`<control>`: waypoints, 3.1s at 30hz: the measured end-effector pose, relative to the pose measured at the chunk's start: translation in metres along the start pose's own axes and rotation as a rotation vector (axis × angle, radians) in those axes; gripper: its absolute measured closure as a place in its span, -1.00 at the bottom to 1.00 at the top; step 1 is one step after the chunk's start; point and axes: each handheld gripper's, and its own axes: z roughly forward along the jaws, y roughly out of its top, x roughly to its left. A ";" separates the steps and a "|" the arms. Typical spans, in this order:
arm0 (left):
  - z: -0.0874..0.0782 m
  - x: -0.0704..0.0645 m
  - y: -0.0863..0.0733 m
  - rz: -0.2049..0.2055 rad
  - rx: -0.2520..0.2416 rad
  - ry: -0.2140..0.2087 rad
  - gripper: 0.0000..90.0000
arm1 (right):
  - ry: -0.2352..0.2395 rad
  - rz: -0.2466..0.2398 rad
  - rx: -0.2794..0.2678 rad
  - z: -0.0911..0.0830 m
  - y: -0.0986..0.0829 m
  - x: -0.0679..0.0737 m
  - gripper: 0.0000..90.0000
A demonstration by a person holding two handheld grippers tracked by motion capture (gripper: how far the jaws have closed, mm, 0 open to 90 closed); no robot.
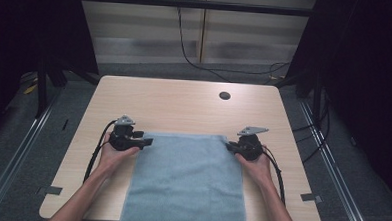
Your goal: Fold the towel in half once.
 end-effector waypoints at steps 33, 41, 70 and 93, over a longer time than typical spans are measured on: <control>-0.026 0.002 0.002 0.032 -0.066 -0.175 0.85 | 0.097 0.065 -0.107 -0.023 0.018 0.009 0.91; -0.046 -0.004 0.015 0.027 -0.148 -0.170 0.86 | 0.127 0.039 -0.184 -0.040 0.050 0.013 0.91; -0.107 0.001 0.107 0.069 -0.336 -0.133 0.87 | 0.087 0.013 -0.366 -0.093 0.144 -0.002 0.93; -0.136 -0.035 0.091 0.109 -0.377 -0.187 0.88 | 0.118 -0.023 -0.431 -0.144 0.121 0.015 0.94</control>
